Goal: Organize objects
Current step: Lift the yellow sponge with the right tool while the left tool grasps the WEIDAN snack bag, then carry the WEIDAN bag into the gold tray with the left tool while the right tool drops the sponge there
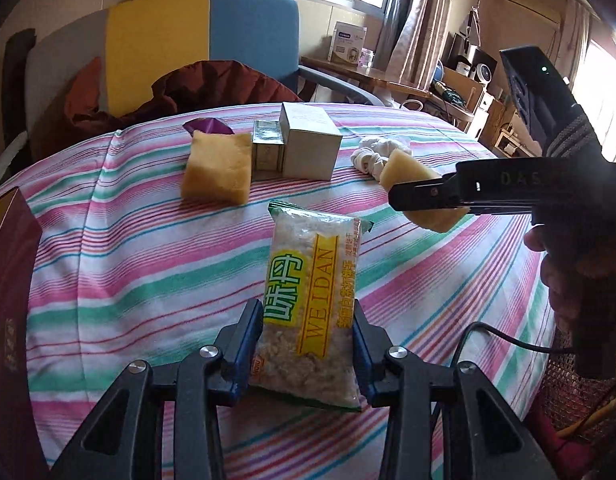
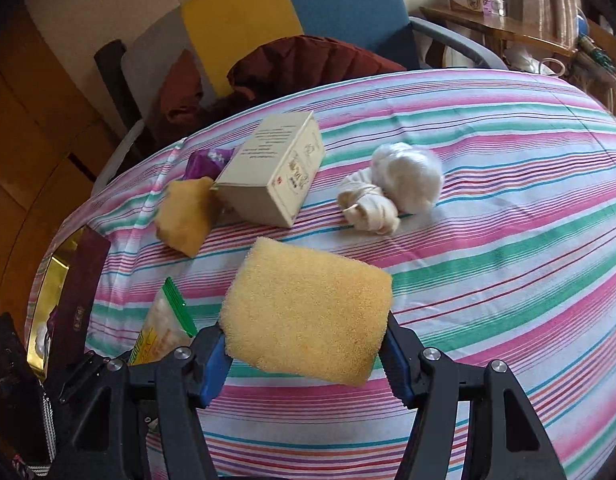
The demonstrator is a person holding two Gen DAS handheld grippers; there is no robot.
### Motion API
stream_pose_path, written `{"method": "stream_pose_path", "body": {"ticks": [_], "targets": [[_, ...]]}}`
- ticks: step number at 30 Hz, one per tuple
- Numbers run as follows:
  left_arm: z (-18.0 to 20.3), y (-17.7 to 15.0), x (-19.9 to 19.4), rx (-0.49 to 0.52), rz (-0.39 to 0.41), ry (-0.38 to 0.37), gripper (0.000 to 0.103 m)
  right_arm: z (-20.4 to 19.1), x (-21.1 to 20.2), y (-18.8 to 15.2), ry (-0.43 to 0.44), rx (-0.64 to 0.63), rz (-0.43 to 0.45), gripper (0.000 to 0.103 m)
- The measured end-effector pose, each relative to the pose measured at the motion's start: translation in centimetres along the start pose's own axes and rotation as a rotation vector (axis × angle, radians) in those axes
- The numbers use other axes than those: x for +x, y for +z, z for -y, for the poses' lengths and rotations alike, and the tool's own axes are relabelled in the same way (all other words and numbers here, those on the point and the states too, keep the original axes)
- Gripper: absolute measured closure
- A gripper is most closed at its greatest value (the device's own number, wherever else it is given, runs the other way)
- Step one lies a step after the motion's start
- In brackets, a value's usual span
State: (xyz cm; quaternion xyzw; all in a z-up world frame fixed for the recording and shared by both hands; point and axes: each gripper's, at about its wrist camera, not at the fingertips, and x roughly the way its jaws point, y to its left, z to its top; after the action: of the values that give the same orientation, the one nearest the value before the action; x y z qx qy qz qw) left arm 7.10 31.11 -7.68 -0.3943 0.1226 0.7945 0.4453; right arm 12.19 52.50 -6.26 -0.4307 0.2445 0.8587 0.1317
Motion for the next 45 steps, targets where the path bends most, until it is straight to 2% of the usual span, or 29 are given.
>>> {"method": "stream_pose_path", "body": {"ticks": [5, 14, 21, 25, 29, 36, 45], "targets": [[-1.1, -0.5, -1.9, -0.050, 0.025, 0.003, 0.062, -1.2, 1.1, -0.8, 0.028, -0.034, -0.026, 0.038], [-3.9, -1.2, -7.2, -0.117, 0.113, 0.021, 0.062, -3.9, 1.1, -1.5, 0.058, -0.144, 0.010, 0.038], [-8.9, -1.6, -11.6, -0.266, 0.199, 0.067, 0.062, -4.8, 0.2, -1.7, 0.078, -0.180, 0.074, 0.038], [-12.6, -2.0, -13.7, -0.346, 0.239, 0.138, 0.062, -5.9, 0.2, -1.9, 0.071, -0.219, 0.080, 0.038], [-16.5, -2.8, -14.5, -0.433, 0.232, 0.204, 0.062, -7.6, 0.3, -2.5, 0.071, -0.257, 0.056, 0.038], [-23.7, -4.0, -14.5, -0.595, 0.175, 0.293, 0.062, -13.1, -1.0, -3.5, 0.145, -0.325, 0.058, 0.038], [-29.6, -4.3, -14.0, -0.674, 0.112, 0.351, 0.062, -20.6, -1.7, -5.4, 0.251, -0.415, 0.046, 0.038]]}}
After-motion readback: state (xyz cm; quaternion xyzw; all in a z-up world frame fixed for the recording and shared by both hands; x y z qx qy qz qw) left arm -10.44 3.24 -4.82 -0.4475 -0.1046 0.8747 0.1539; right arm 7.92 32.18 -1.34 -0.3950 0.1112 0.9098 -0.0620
